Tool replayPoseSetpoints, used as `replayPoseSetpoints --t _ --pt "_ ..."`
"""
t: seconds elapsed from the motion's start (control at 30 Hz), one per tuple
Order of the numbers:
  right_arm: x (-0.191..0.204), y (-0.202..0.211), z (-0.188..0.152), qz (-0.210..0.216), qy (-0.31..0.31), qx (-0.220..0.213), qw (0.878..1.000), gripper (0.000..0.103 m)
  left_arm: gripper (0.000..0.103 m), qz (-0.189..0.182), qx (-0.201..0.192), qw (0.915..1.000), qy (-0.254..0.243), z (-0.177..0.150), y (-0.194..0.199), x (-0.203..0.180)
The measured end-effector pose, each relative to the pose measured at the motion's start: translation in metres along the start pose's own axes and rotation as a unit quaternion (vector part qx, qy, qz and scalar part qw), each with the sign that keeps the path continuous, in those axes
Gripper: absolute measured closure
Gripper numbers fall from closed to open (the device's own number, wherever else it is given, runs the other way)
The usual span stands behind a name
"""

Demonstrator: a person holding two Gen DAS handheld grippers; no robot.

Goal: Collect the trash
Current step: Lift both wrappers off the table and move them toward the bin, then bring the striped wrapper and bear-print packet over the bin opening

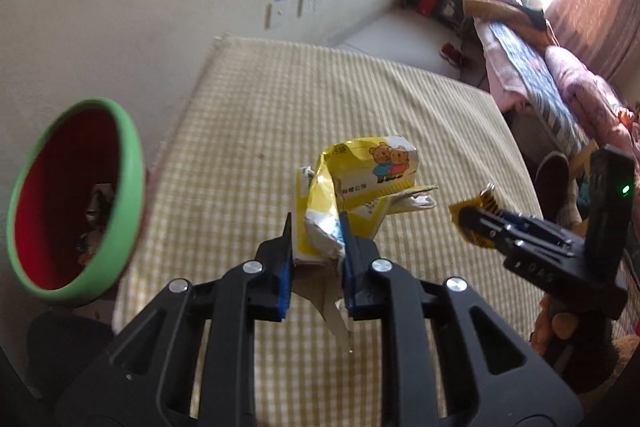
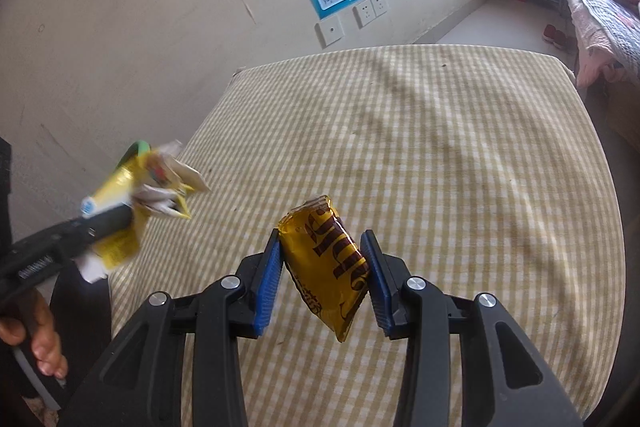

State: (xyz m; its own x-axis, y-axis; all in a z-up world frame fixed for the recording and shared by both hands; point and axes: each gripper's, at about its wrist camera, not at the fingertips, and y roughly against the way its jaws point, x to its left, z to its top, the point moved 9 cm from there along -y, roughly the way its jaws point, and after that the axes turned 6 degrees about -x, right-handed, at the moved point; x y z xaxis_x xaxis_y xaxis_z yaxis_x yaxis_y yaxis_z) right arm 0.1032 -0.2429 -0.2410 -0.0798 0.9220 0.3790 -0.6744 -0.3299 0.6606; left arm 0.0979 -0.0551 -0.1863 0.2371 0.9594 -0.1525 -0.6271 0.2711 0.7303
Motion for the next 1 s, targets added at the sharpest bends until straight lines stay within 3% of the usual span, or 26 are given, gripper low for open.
replayPoseSetpoints --t 0.33,0.67,1.0 --pt "0.04 0.018 0.004 0.022 0.006 -0.01 1.0 0.063 0.084 0.048 -0.065 0.9963 0.031 0.019 0.047 0.048" --pt "0.065 0.05 0.015 0.021 0.014 -0.03 0.999 0.063 0.084 0.055 -0.086 0.994 0.041 0.023 0.061 0.064" --pt "0.094 0.044 0.013 0.027 0.034 -0.023 0.999 0.063 0.084 0.073 -0.097 0.9909 0.059 0.023 0.072 0.091"
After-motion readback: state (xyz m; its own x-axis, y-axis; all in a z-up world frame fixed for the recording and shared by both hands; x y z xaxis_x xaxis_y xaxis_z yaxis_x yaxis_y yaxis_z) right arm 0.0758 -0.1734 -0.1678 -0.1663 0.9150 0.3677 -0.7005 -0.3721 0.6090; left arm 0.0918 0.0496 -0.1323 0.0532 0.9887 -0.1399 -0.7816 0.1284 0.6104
